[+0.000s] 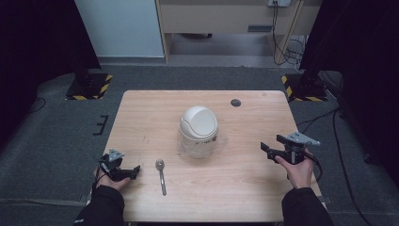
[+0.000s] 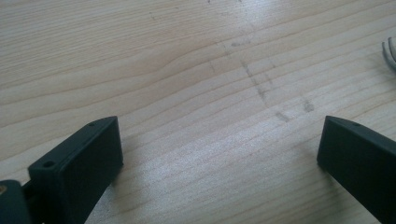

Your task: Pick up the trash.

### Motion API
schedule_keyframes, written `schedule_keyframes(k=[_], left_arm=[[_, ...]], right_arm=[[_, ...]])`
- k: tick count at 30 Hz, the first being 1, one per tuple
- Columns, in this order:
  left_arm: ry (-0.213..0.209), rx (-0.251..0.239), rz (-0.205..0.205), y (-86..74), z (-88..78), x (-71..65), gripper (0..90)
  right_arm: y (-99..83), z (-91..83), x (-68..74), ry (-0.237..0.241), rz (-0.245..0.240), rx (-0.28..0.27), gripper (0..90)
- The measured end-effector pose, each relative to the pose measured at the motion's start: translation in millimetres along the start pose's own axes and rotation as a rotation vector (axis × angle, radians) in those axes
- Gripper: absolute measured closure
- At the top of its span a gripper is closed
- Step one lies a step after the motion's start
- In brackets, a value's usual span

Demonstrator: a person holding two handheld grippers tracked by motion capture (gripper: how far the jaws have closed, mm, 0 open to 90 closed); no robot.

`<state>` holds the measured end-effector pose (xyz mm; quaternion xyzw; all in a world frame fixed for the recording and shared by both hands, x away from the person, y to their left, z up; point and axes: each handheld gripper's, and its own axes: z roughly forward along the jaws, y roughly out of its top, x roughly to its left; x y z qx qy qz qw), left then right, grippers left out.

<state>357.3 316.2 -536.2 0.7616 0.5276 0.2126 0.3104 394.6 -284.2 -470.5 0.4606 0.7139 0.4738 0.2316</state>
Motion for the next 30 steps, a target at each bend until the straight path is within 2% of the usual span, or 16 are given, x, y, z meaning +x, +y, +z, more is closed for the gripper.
schedule_keyframes(k=[3,6,12,15,17,18,21,27,28,30], left_arm=[[0.002,0.000,-0.002,0.1,0.1,-0.4,0.0],[0.008,0.000,-0.008,0.1,0.1,-1.7,0.0],[0.007,0.000,-0.006,-0.4,-0.4,-4.5,0.0],[0.002,0.000,-0.002,-1.0,-0.9,-6.2,0.0],[0.001,0.000,-0.002,-1.0,-0.9,-6.2,0.0],[0.000,0.000,0.000,-1.0,-1.0,-6.4,0.0],[-0.001,0.000,0.002,-1.0,-1.0,-6.8,0.0],[-0.003,0.000,0.004,-0.9,-1.0,-7.1,0.0],[-0.005,0.000,0.006,-1.0,-1.0,-7.2,0.0],[-0.007,0.001,0.008,-0.9,-1.0,-7.5,0.0]], right_arm=[[5.7,-3.8,2.3,0.007,-0.003,-0.019,19.6],[16.4,-10.4,7.7,0.014,-0.005,-0.060,19.9],[29.8,-14.6,18.2,0.023,-0.026,-0.080,19.9],[40.7,-15.0,29.4,0.048,-0.040,-0.110,20.1],[42.9,-14.7,31.6,0.053,-0.041,-0.115,20.1],[51.4,-13.7,38.8,0.065,-0.061,-0.127,20.0],[58.0,-12.8,44.2,0.075,-0.070,-0.138,19.8],[83.3,-8.6,64.7,0.115,-0.104,-0.169,19.0],[90.7,-6.1,71.6,0.125,-0.113,-0.180,18.9],[93.0,-5.1,74.4,0.128,-0.114,-0.185,18.9]])
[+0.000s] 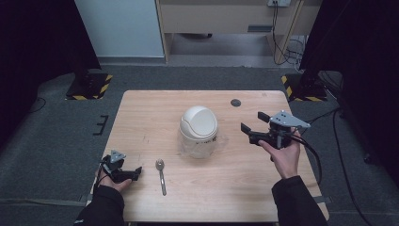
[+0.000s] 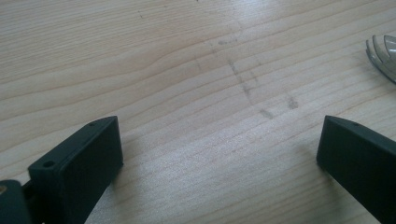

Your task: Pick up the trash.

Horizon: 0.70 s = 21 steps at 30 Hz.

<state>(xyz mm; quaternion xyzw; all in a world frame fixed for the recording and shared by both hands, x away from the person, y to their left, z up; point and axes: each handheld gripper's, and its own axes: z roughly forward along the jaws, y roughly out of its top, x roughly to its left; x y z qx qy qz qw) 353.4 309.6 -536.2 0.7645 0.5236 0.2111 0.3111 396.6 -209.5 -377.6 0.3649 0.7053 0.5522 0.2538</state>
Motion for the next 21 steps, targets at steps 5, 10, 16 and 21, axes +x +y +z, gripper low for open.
schedule_keyframes(k=[5,10,16,21], left_arm=[[-0.003,0.000,0.001,0.4,0.4,-0.3,0.0],[-0.006,0.000,0.005,1.0,1.1,-0.5,0.0],[-0.007,0.001,0.008,1.4,1.4,-0.5,0.0],[-0.007,0.001,0.008,1.4,1.4,-0.5,0.0]], right_arm=[[13.1,13.6,17.4,0.033,-0.027,-0.006,19.0],[25.4,29.7,32.4,0.071,-0.030,-0.020,18.8],[32.0,50.4,50.7,0.113,-0.050,-0.008,18.1],[34.7,59.7,59.8,0.134,-0.052,-0.009,18.0]])
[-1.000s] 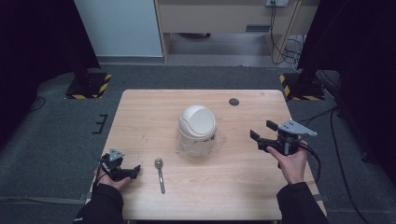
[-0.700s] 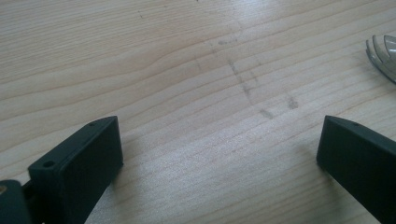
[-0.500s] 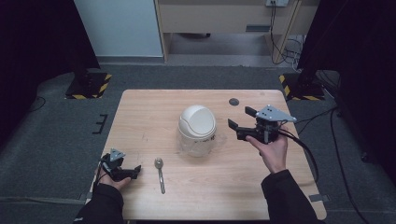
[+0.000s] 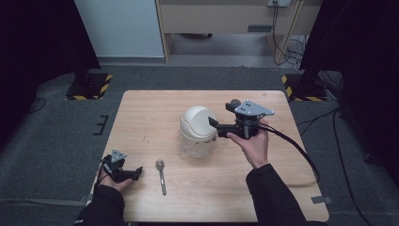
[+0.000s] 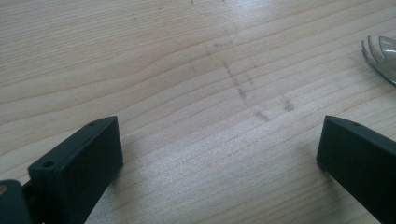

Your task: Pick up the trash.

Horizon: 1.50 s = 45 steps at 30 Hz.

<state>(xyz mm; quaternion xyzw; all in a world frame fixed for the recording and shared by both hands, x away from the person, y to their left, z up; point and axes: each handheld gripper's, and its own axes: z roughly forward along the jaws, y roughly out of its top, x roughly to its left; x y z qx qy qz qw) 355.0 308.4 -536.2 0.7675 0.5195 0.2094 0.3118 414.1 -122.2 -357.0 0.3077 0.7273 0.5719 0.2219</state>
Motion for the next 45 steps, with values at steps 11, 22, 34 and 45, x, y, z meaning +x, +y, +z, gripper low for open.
schedule_keyframes(k=[11,22,34,45], left_arm=[[-0.002,0.000,0.001,0.4,0.4,0.0,0.0],[-0.004,0.000,0.003,0.5,0.5,0.1,0.0],[-0.006,0.000,0.006,0.6,0.6,-0.3,0.0],[-0.018,0.007,0.003,2.0,-1.1,-0.6,2.0]], right_arm=[[-23.2,34.6,15.8,0.061,0.019,0.045,20.5],[-54.5,59.8,33.2,0.088,-0.002,0.142,20.6],[-63.7,67.8,35.7,0.109,0.019,0.200,23.1],[-37.4,40.3,23.7,0.073,-0.011,0.128,25.9]])
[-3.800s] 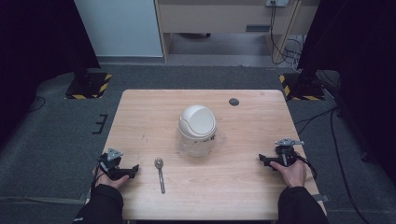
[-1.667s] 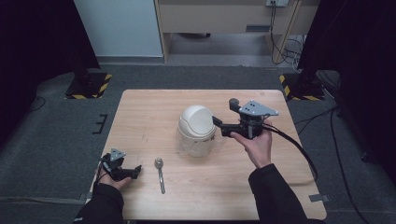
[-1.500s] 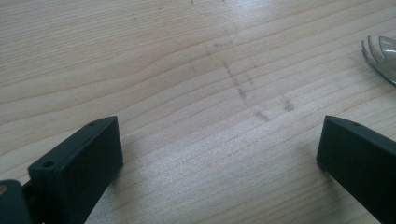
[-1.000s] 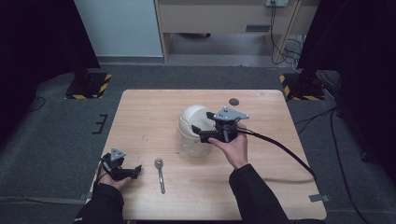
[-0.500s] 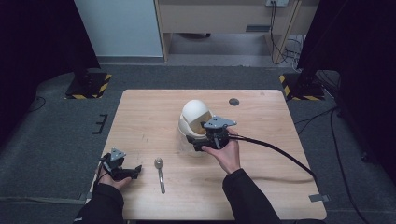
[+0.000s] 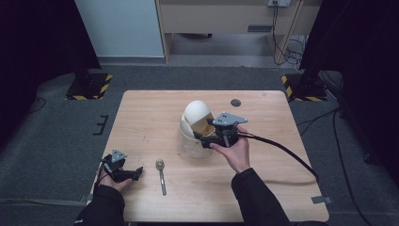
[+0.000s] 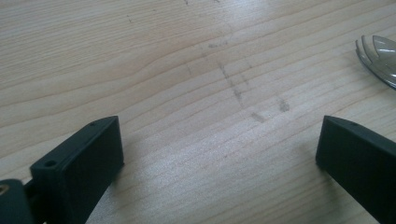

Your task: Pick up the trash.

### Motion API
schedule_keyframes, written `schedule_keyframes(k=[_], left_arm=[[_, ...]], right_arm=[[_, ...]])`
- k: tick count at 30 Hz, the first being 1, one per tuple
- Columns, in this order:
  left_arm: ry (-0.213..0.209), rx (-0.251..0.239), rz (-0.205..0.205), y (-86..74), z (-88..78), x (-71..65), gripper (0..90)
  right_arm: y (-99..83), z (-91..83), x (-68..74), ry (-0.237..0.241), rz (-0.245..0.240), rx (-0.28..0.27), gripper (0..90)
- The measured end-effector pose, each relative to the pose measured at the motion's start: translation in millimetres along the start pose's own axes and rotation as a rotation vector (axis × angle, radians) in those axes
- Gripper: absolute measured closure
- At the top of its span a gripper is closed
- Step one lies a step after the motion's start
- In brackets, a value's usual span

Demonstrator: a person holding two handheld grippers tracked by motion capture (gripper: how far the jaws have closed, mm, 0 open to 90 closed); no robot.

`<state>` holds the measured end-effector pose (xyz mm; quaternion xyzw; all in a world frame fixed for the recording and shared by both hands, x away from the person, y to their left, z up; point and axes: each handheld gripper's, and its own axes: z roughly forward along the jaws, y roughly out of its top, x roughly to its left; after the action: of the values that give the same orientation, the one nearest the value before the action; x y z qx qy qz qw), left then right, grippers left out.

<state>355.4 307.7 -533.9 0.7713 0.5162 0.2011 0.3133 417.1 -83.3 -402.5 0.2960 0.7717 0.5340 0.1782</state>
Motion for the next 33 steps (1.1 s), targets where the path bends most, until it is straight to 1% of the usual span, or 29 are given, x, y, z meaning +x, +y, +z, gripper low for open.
schedule_keyframes(k=[2,3,4,5,6,7,8,9,11,12,13,14,15,16,17,18,19,20,21,22,23,24,25,26,30,32,33], left_arm=[[-0.024,-0.005,-0.030,1.4,-1.4,-0.8,4.4],[-0.024,-0.005,-0.030,1.4,-1.4,-0.8,6.0],[-0.038,-0.001,-0.040,3.2,-3.2,-1.8,9.2],[-0.038,-0.001,-0.040,3.2,-3.2,-1.8,11.2],[-0.051,0.000,-0.046,4.9,-4.1,-3.7,13.6],[-0.051,0.000,-0.046,4.9,-4.1,-3.7,15.4],[-0.067,0.008,-0.052,6.3,-5.4,-6.8,17.3],[-0.070,0.006,-0.049,7.4,-6.4,-9.3,18.2],[-0.078,-0.011,-0.035,10.3,-9.6,-15.6,19.9],[-0.085,-0.027,-0.035,12.1,-11.6,-20.1,20.6],[-0.090,-0.041,-0.040,13.4,-13.1,-24.0,21.1],[-0.090,-0.041,-0.040,13.4,-13.1,-24.0,21.5],[-0.096,-0.048,-0.048,14.5,-14.6,-28.1,21.5],[-0.107,-0.056,-0.054,15.8,-15.9,-36.4,22.8],[-0.107,-0.056,-0.054,15.8,-15.9,-36.4,23.1],[-0.120,-0.047,-0.053,16.4,-15.5,-45.2,23.3],[-0.120,-0.047,-0.053,16.4,-15.5,-45.2,23.4],[-0.130,-0.039,-0.052,16.6,-14.5,-54.3,23.5],[-0.130,-0.039,-0.052,16.6,-14.5,-54.3,23.5],[-0.135,-0.028,-0.037,16.9,-12.6,-63.2,23.5],[-0.135,-0.028,-0.037,16.9,-12.6,-63.2,23.5],[-0.132,-0.015,-0.022,17.5,-9.9,-70.9,23.5],[-0.132,-0.015,-0.022,17.5,-9.9,-70.9,23.6],[-0.125,-0.004,-0.009,18.9,-6.2,-77.6,23.7],[-0.137,0.008,0.012,21.8,-0.1,-87.8,23.7],[-0.133,0.014,0.027,23.0,2.1,-92.7,23.7],[-0.130,0.019,0.033,23.1,3.0,-94.3,23.8]], right_arm=[[7.0,-11.7,-5.2,-0.025,-0.013,-0.013,25.8],[7.0,-11.7,-5.2,-0.025,-0.013,-0.013,25.8],[12.5,-24.2,-12.0,-0.047,-0.008,-0.036,25.8],[12.5,-24.2,-12.0,-0.047,-0.008,-0.036,25.8],[14.9,-38.9,-23.1,-0.066,0.030,-0.066,25.7],[14.9,-38.9,-23.1,-0.066,0.030,-0.066,25.7],[14.5,-50.5,-32.2,-0.104,0.032,-0.073,25.5],[13.5,-55.4,-36.2,-0.116,0.037,-0.076,25.0],[9.1,-68.6,-46.1,-0.144,0.059,-0.081,23.4],[6.0,-75.0,-51.2,-0.160,0.069,-0.085,23.0],[1.5,-82.9,-57.2,-0.178,0.078,-0.084,22.7],[1.5,-82.9,-57.2,-0.178,0.078,-0.084,22.7],[-2.5,-88.9,-61.7,-0.193,0.086,-0.078,22.3],[-11.3,-100.3,-70.5,-0.218,0.097,-0.057,21.4],[-16.4,-105.9,-74.5,-0.230,0.102,-0.053,21.3],[-21.6,-111.3,-78.1,-0.241,0.111,-0.050,21.2],[-27.1,-116.4,-81.2,-0.248,0.119,-0.049,21.1],[-32.9,-120.8,-83.9,-0.254,0.127,-0.044,20.9],[-32.9,-120.8,-83.9,-0.254,0.127,-0.044,20.9],[-44.5,-128.0,-87.6,-0.265,0.137,-0.032,20.5],[-44.5,-128.0,-87.6,-0.265,0.137,-0.032,20.5],[-55.8,-133.4,-90.5,-0.276,0.149,-0.022,20.6],[-55.8,-133.4,-90.5,-0.276,0.149,-0.022,20.6],[-66.0,-136.2,-93.0,-0.283,0.161,-0.011,20.6],[-85.2,-133.7,-94.6,-0.279,0.170,0.015,20.7],[-88.5,-132.4,-96.0,-0.279,0.166,0.051,20.6],[-89.4,-132.4,-96.6,-0.287,0.164,0.046,20.7]])
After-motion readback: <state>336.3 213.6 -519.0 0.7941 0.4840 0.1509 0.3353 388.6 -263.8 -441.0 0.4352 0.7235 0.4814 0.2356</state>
